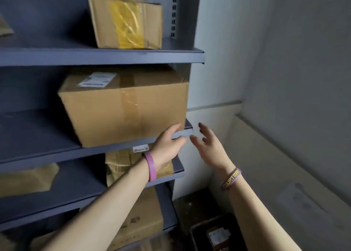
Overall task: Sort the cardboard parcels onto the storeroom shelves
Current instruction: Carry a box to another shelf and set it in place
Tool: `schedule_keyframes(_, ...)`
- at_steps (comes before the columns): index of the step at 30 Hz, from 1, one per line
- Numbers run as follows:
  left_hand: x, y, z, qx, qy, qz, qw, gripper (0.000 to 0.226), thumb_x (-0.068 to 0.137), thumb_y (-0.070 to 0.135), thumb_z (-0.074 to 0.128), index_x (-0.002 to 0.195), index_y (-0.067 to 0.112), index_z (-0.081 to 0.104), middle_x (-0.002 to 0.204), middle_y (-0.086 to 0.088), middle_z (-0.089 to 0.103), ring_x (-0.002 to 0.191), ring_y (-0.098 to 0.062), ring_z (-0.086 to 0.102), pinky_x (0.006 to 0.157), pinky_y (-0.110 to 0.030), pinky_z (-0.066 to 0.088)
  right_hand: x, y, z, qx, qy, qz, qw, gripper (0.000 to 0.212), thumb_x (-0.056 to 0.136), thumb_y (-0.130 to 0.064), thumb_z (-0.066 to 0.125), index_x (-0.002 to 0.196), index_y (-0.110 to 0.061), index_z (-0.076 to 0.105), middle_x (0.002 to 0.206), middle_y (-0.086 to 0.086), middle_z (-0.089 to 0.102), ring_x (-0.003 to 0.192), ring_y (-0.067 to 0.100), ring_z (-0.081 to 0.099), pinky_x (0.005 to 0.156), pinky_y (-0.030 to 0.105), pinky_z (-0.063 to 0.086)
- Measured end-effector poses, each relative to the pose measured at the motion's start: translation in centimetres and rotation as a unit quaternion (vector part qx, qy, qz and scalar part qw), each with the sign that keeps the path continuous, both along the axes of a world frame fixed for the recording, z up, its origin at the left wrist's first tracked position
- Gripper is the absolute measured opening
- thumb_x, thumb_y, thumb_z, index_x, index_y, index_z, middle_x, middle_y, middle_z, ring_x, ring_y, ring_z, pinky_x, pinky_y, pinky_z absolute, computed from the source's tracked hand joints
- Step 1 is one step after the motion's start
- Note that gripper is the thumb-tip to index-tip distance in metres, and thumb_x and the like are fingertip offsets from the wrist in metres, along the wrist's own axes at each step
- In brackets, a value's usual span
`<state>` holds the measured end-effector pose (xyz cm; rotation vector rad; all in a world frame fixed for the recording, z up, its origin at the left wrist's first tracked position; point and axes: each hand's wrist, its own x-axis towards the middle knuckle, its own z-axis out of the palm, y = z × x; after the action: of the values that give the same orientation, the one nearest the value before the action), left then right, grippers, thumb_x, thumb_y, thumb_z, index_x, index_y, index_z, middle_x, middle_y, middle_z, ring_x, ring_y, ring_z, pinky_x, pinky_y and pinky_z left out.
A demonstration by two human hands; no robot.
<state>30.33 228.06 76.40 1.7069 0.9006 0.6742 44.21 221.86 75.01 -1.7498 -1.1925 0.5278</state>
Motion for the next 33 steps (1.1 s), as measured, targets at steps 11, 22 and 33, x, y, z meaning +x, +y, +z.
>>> schedule_keyframes(11,-29.8,-4.7,2.8,-0.022,-0.134,0.351,0.926,0.047,0.093,0.022,0.057,0.139,0.028,0.048,0.131,0.01,0.054,0.12,0.001,0.049,0.096,-0.015,0.034,-27.7,4.1,2.0,0.053,0.174,0.266,0.947,0.055,0.094,-0.025,0.061,0.145,-0.026,0.04,0.147,-0.008,0.045,0.135,0.008,0.042,0.116,0.032,0.033)
schedule_keyframes(22,-61.2,-8.8,3.2,0.015,-0.12,0.536,0.835,0.044,0.093,0.015,0.057,0.136,0.021,0.051,0.137,-0.002,0.052,0.109,-0.001,0.053,0.073,0.001,0.038,-60.3,5.8,1.8,0.029,0.207,0.425,0.881,0.057,0.094,-0.023,0.061,0.146,-0.024,0.039,0.149,-0.008,0.042,0.129,0.005,0.044,0.109,0.025,0.035)
schedule_keyframes(33,-82.1,-10.4,3.4,0.022,-0.09,0.596,0.798,0.047,0.094,0.025,0.056,0.139,0.028,0.046,0.14,0.006,0.048,0.113,0.0,0.044,0.071,-0.003,0.031,-82.6,7.1,2.4,0.031,0.219,0.489,0.844,0.058,0.095,-0.022,0.059,0.149,-0.024,0.035,0.149,-0.009,0.039,0.112,-0.013,0.05,0.097,0.014,0.041)
